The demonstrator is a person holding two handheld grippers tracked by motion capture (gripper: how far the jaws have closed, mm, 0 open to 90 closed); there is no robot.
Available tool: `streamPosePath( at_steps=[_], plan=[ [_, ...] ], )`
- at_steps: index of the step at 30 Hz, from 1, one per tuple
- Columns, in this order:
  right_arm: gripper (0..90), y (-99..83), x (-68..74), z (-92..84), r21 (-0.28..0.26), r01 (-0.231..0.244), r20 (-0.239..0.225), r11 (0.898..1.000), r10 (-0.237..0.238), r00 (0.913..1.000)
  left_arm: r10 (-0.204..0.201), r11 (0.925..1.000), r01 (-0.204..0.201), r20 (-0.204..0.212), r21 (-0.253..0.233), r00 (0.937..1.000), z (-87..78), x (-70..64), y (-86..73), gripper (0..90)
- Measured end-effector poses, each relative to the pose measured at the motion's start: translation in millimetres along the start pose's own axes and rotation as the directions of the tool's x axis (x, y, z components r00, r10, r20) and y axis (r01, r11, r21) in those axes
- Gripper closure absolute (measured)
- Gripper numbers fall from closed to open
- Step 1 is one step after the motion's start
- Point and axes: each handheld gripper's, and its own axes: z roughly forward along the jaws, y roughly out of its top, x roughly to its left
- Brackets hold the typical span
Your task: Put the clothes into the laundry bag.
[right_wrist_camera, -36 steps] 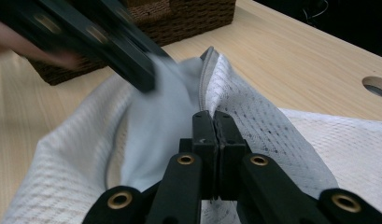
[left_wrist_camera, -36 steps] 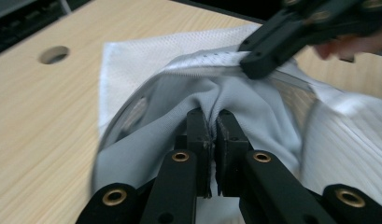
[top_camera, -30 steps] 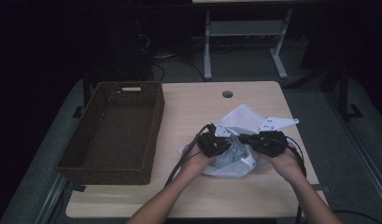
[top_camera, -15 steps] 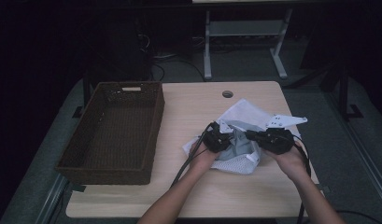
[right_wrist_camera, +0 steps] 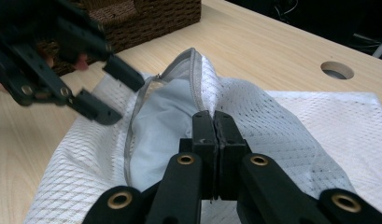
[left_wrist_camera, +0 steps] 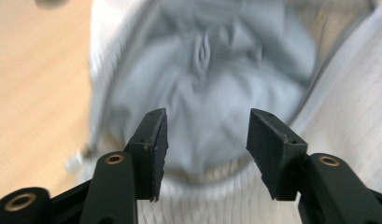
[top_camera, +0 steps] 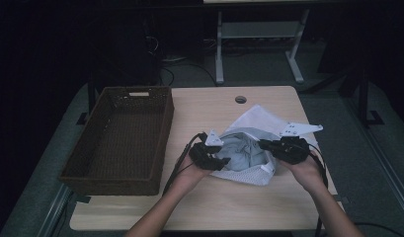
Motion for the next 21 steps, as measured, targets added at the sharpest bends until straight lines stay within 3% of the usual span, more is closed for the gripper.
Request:
streamPosePath(
  at_steps=[4,5,6,8,10,15,17,19,21],
  plan=[
    [87.9,-2.2,1.4,1.3,0.010,0.002,-0.003,1.000,-0.001,1.0000,0.002,0.9985,-0.001,-0.015,0.055,0.9999,16.0,1.9,-7.3,45.3],
    [87.9,-2.8,1.6,1.3,0.011,0.001,-0.003,1.000,-0.001,1.0000,0.009,0.9975,-0.007,-0.029,0.070,0.9996,20.5,3.2,-7.9,50.0],
    [88.0,-3.2,1.8,1.2,0.012,0.001,-0.004,1.000,-0.001,1.0000,0.008,0.9967,-0.005,-0.033,0.081,0.9994,25.2,5.3,-8.3,61.3],
    [87.9,-3.5,1.9,1.0,0.013,0.000,-0.005,1.000,0.000,1.0000,-0.002,0.9954,0.003,-0.014,0.096,0.9999,33.5,9.1,-7.4,79.6],
    [88.0,-3.4,1.8,0.5,0.011,0.002,-0.006,1.000,-0.002,1.0000,-0.014,0.9967,0.015,-0.006,0.080,0.9999,38.4,10.2,-3.3,88.8],
    [87.9,-3.0,2.6,2.2,0.013,0.007,-0.009,1.000,-0.007,0.9999,0.001,1.0000,-0.001,-0.017,0.010,0.9998,46.7,3.3,20.9,89.4],
    [88.0,-2.3,3.9,4.0,0.015,0.012,-0.013,1.000,-0.012,0.9998,0.023,0.9996,-0.022,-0.042,0.015,0.9989,59.2,-1.1,29.4,89.3],
    [88.0,-1.1,5.8,4.0,0.014,0.015,-0.018,1.000,-0.014,0.9997,0.033,0.9981,-0.029,-0.063,0.055,0.9975,76.5,-1.8,32.5,89.3],
    [88.0,-0.1,7.4,2.2,0.006,0.015,-0.021,1.000,-0.015,0.9997,0.022,0.9981,-0.018,-0.070,0.059,0.9973,90.9,0.1,30.7,89.2]
  ],
)
